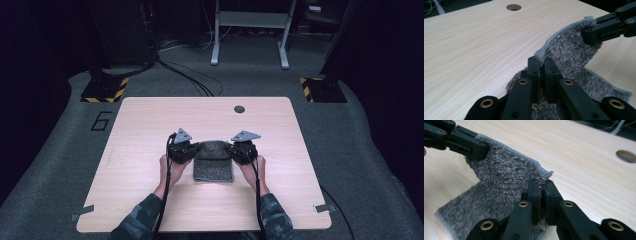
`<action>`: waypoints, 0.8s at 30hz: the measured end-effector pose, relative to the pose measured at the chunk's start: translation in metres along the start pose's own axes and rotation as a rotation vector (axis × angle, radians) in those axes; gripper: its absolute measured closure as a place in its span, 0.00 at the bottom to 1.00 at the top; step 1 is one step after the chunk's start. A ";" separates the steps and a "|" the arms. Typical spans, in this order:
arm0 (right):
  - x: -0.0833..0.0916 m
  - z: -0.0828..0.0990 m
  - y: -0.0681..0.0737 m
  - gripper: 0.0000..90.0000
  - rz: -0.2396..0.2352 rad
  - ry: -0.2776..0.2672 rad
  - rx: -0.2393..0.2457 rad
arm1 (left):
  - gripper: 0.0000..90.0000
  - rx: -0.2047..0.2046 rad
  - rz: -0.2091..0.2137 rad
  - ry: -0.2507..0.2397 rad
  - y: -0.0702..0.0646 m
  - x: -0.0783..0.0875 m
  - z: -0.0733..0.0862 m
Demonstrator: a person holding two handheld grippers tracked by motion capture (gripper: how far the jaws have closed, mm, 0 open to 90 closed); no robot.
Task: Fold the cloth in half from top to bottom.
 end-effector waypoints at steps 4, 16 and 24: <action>0.001 0.017 0.010 0.95 -0.007 0.028 0.027 | 0.94 0.005 0.024 0.024 -0.014 0.000 0.016; 0.032 0.058 0.016 0.63 -0.040 0.064 -0.013 | 0.46 0.045 0.104 0.105 -0.037 0.015 0.052; 0.051 0.032 0.011 0.46 -0.069 -0.011 -0.054 | 0.30 0.048 0.059 0.038 -0.027 0.039 0.030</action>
Point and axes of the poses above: each handheld gripper's, and its own axes: x roughly backward along the jaws, z roughly out of its underside, y roughly to its left, the point moved 8 cm from there along -x, roughly forward along the jaws, and after that the axes turned 2 degrees about z, right-handed, at the moved point
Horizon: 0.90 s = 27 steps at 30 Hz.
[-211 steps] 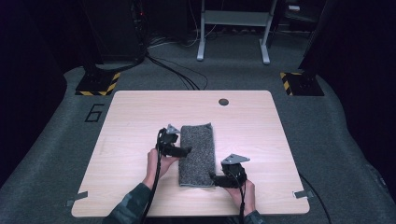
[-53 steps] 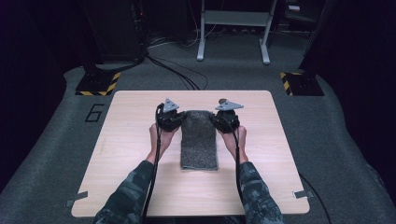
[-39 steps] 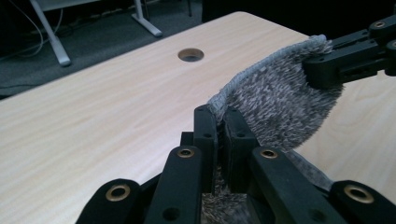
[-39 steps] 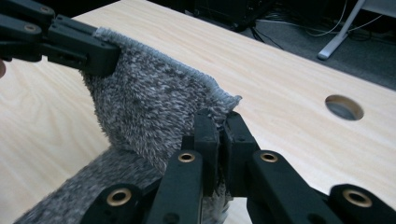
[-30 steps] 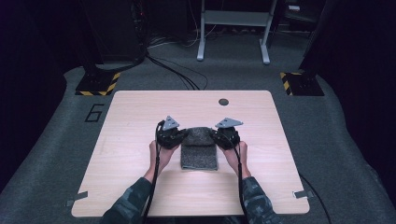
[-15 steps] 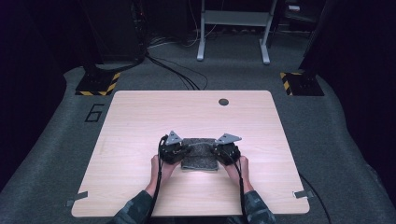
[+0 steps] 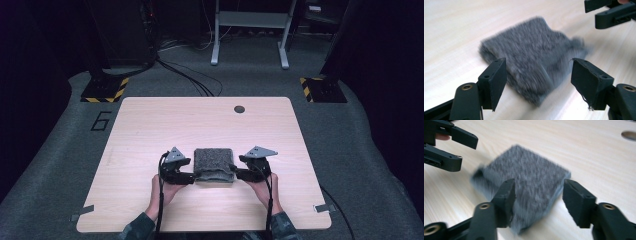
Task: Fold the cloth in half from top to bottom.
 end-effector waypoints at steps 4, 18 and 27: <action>-0.029 0.001 -0.003 0.35 0.032 0.096 -0.001 | 0.29 0.009 -0.048 0.074 0.011 -0.026 -0.002; -0.046 0.046 0.002 0.21 0.127 0.216 0.018 | 0.23 -0.030 -0.093 0.204 0.015 -0.041 0.042; -0.040 0.044 -0.002 0.19 0.092 0.184 -0.021 | 0.17 -0.025 -0.101 0.169 0.014 -0.033 0.035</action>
Point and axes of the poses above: each handheld gripper's, and its own axes: x roughly backward along the jaws, z roughly out of its underside, y roughly to its left, the point moved 8 cm from there along -x, roughly forward along the jaws, and after that the axes turned 2 degrees about z, right-handed, at the moved point
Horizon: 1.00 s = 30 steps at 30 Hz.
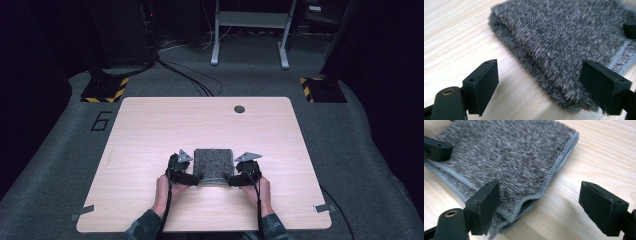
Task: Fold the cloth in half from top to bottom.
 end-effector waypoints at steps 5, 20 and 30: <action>0.025 -0.003 -0.005 0.19 -0.011 -0.054 -0.024 | 0.17 -0.011 -0.018 -0.038 0.000 0.020 -0.004; 0.084 0.039 -0.043 0.19 0.071 -0.103 -0.103 | 0.16 0.022 -0.110 -0.079 0.020 0.070 0.030; 0.104 0.099 -0.092 0.19 0.186 -0.055 -0.192 | 0.16 0.118 -0.216 -0.052 0.059 0.096 0.084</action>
Point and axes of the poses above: each handheld gripper's, and its own axes: x roughly backward along the jaws, z roughly out of its underside, y roughly to its left, the point moved 8 cm from there along -x, roughly forward along the jaws, and after that the axes turned 2 degrees about z, right-handed, at the moved point
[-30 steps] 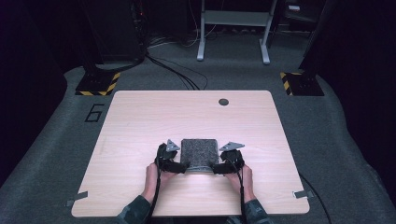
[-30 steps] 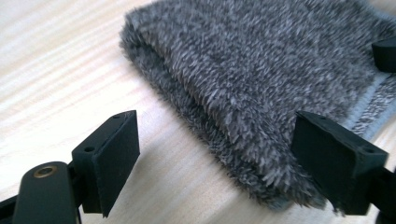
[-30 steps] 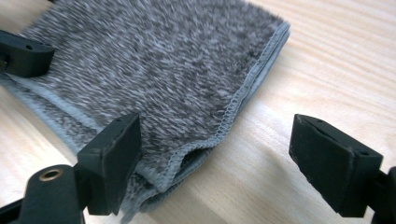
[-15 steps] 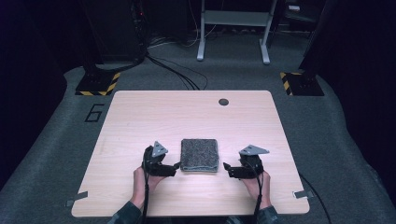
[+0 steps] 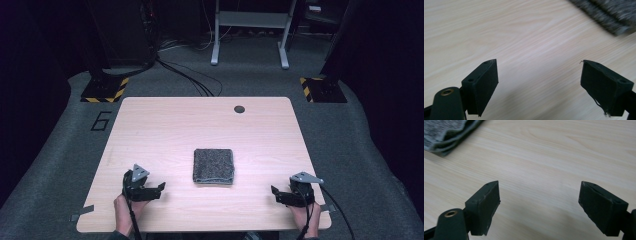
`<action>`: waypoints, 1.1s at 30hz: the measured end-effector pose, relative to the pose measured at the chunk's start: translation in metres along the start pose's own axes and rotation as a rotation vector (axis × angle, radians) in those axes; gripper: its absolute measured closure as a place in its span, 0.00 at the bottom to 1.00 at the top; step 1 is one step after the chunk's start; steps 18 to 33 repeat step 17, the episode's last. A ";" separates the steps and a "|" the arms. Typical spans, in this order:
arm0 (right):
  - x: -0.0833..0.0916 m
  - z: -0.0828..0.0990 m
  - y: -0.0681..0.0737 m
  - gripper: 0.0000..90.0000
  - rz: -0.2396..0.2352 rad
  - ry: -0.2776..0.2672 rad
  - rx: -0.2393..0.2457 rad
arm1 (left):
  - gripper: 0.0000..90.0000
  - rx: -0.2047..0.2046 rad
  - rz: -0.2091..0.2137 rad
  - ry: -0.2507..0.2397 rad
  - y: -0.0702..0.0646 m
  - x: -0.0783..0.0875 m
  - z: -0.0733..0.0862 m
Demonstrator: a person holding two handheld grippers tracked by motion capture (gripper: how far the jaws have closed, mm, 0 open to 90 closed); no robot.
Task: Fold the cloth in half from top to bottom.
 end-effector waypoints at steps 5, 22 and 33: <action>0.000 0.012 -0.021 0.18 0.036 0.003 -0.033 | 0.15 0.043 -0.047 0.002 0.021 0.005 0.014; -0.005 0.014 -0.031 0.15 0.077 0.009 0.003 | 0.09 0.073 -0.084 0.021 0.031 -0.002 0.023; -0.005 0.014 -0.031 0.15 0.077 0.009 0.003 | 0.09 0.073 -0.084 0.021 0.031 -0.002 0.023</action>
Point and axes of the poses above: each handheld gripper's, and its own axes: x roughly backward along the jaws, z roughly out of its underside, y roughly to its left, the point moved 8 cm from there along -x, roughly forward along the jaws, and after that the axes turned 2 degrees about z, right-handed, at the moved point
